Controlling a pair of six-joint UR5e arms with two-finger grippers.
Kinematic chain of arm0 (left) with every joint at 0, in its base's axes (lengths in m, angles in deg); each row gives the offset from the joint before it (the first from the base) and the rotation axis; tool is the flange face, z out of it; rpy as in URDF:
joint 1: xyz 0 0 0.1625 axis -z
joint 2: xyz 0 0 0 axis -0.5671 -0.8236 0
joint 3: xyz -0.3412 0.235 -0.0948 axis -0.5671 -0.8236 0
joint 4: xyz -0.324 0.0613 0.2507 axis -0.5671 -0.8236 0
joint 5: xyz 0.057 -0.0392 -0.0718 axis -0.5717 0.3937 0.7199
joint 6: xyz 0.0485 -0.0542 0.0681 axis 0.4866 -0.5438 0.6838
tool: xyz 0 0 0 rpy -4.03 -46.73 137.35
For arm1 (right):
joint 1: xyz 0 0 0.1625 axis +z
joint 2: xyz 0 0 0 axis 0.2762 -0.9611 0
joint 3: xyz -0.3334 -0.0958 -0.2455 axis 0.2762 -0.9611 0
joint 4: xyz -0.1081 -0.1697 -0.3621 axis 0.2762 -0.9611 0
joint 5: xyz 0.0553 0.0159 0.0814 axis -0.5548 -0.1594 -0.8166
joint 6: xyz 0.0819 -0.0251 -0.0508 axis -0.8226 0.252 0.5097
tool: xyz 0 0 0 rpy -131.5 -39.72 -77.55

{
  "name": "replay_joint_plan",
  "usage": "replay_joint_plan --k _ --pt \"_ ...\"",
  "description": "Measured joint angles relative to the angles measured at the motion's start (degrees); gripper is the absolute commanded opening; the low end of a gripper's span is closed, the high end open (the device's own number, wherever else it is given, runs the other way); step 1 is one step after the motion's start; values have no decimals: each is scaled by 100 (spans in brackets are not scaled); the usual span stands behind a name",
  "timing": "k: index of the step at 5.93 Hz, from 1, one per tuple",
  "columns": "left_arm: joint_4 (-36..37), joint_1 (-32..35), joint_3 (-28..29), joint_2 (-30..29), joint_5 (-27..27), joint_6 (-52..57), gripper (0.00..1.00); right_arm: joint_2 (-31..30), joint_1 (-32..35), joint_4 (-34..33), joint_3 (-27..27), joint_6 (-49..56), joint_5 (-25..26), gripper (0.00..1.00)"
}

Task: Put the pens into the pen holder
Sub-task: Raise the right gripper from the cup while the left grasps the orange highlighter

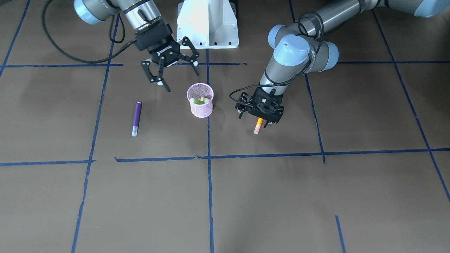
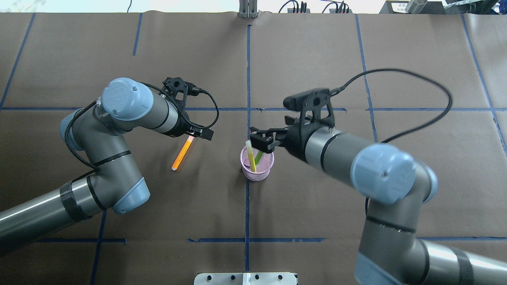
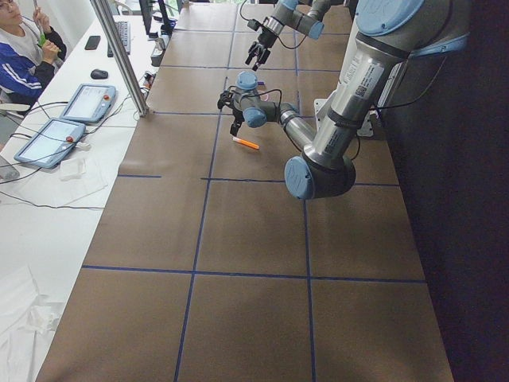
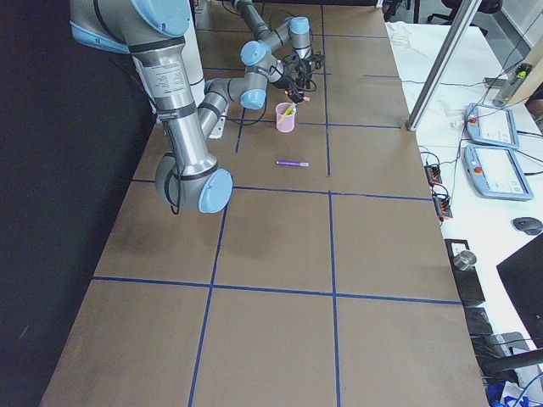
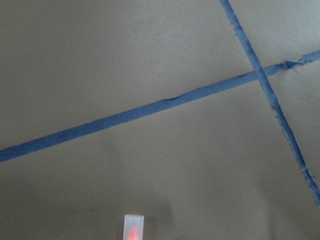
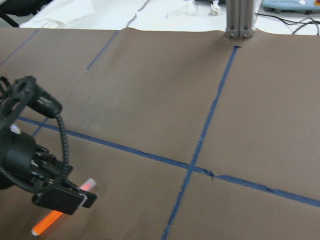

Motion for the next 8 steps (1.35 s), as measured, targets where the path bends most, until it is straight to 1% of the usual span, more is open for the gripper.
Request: replay_joint_plan --k 1,2,3,4,5,6,8 --pt "213 28 50 -59 150 6 93 2 499 -704 133 -26 -849 100" --pt "371 66 115 -81 344 8 93 -1 927 -1209 172 -30 -1547 100" --pt "439 73 193 -89 426 3 92 -5 1216 -1546 178 -28 -1992 100" --pt "461 66 270 -101 457 1 92 -5 1390 -1759 181 -27 -2245 100" --pt "466 63 381 -162 463 1 91 -2 1458 -1832 177 -26 -2326 100" --pt "468 62 512 -248 462 0 90 -2 1483 -1855 169 -26 -2348 100" --pt "468 64 607 -285 451 0 86 -7 1492 -1866 161 -26 -2354 100"
